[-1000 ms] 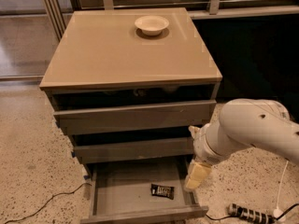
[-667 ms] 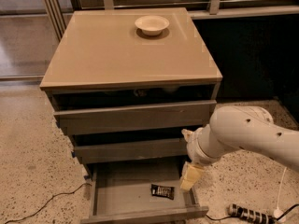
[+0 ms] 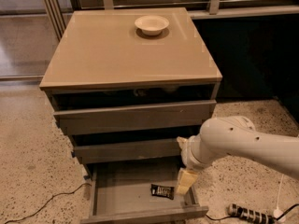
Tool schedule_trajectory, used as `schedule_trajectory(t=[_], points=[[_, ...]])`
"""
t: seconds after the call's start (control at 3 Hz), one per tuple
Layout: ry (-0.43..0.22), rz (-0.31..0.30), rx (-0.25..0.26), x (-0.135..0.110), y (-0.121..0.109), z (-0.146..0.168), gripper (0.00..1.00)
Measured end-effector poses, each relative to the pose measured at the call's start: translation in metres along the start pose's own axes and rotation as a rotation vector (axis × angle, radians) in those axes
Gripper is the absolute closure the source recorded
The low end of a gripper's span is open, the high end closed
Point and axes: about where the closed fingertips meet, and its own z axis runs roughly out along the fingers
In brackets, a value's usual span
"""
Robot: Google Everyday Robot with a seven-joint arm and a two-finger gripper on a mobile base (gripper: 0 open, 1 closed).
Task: Pick rxbar chocolate from bottom drawer and place on counter
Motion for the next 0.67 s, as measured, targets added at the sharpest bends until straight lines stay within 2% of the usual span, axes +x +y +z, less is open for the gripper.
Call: schedule_trajectory(t=[0.67], points=[[-0.007,0.015,-0.037,0.028,0.008,0.061,0.00]])
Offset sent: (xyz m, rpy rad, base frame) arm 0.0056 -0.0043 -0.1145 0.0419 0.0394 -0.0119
